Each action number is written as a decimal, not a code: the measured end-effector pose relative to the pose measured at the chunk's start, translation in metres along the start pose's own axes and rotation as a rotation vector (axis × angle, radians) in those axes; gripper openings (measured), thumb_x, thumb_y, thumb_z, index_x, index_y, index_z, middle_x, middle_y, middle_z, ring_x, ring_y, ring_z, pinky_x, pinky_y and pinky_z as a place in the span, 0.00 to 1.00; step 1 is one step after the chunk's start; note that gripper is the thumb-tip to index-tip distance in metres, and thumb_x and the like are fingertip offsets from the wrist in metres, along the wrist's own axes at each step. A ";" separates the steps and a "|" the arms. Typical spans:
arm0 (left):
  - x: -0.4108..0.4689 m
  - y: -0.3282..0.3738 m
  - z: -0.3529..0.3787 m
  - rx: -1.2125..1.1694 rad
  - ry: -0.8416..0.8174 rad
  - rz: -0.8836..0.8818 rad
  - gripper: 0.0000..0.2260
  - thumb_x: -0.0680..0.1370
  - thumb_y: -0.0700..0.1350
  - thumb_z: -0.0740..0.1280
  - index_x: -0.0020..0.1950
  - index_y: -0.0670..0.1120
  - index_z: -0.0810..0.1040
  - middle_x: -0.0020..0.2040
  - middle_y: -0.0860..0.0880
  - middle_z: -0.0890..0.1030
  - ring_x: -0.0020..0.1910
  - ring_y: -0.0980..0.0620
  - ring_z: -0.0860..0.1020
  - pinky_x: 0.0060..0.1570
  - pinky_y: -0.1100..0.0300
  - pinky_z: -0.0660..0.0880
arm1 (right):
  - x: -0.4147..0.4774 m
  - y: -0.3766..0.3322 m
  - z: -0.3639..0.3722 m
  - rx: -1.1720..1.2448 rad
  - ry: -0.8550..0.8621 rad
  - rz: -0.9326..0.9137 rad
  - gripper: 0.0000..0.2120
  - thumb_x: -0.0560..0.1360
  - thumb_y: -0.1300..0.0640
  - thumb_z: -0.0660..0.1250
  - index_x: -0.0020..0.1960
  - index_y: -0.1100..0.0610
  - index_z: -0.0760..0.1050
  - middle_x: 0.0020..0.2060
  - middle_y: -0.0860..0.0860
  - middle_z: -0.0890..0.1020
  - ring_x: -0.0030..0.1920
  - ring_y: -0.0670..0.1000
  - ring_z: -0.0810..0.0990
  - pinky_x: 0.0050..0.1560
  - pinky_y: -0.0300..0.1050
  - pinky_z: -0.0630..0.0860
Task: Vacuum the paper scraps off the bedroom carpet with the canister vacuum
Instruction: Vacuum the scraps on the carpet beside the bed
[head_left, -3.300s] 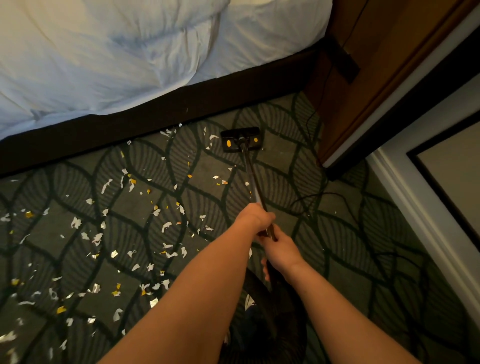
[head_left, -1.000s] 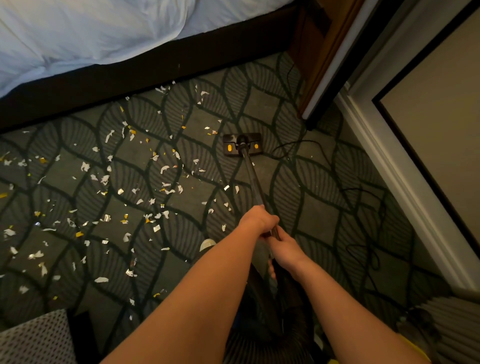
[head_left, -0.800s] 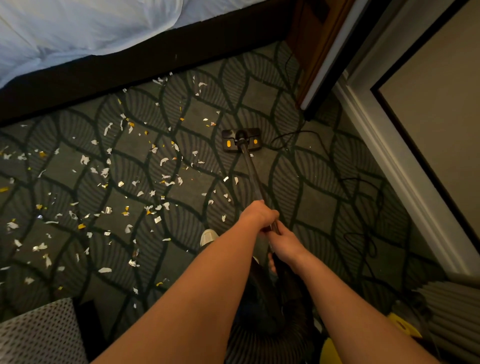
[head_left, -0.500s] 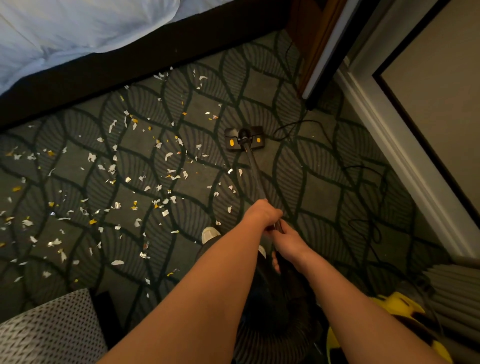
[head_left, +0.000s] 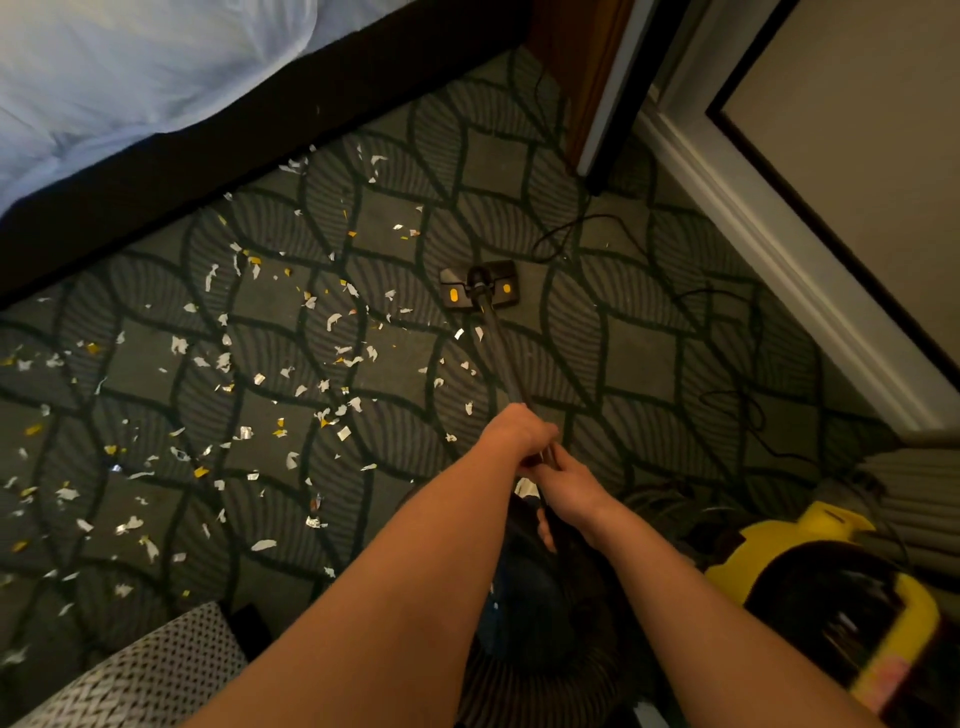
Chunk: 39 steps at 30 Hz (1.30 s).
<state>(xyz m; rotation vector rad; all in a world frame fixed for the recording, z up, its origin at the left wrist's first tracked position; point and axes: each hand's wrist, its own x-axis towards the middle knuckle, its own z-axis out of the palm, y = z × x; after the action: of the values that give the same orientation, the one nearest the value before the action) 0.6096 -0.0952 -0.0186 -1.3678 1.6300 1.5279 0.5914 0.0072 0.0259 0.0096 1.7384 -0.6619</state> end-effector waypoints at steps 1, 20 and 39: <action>-0.003 -0.007 0.001 0.006 -0.007 -0.007 0.10 0.77 0.46 0.65 0.55 0.42 0.74 0.47 0.43 0.78 0.43 0.48 0.77 0.41 0.56 0.74 | -0.002 0.007 0.006 0.014 0.008 0.003 0.18 0.83 0.58 0.54 0.72 0.47 0.63 0.38 0.67 0.80 0.18 0.51 0.70 0.18 0.40 0.69; -0.066 -0.090 0.038 0.114 -0.027 -0.026 0.11 0.77 0.48 0.65 0.55 0.43 0.74 0.40 0.47 0.75 0.40 0.49 0.75 0.48 0.55 0.75 | -0.064 0.090 0.059 0.170 0.006 0.032 0.15 0.82 0.59 0.58 0.67 0.47 0.68 0.23 0.56 0.72 0.22 0.53 0.69 0.23 0.43 0.68; -0.156 -0.167 0.123 0.113 -0.026 -0.072 0.13 0.78 0.47 0.65 0.58 0.41 0.74 0.42 0.45 0.76 0.39 0.48 0.76 0.43 0.55 0.75 | -0.132 0.213 0.069 0.125 -0.079 0.078 0.14 0.80 0.57 0.61 0.65 0.48 0.68 0.22 0.56 0.71 0.21 0.53 0.69 0.23 0.42 0.68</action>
<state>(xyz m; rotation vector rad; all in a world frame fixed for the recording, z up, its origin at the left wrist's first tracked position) 0.7835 0.0936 0.0203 -1.3255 1.6081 1.3854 0.7642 0.1997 0.0461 0.1358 1.6107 -0.7036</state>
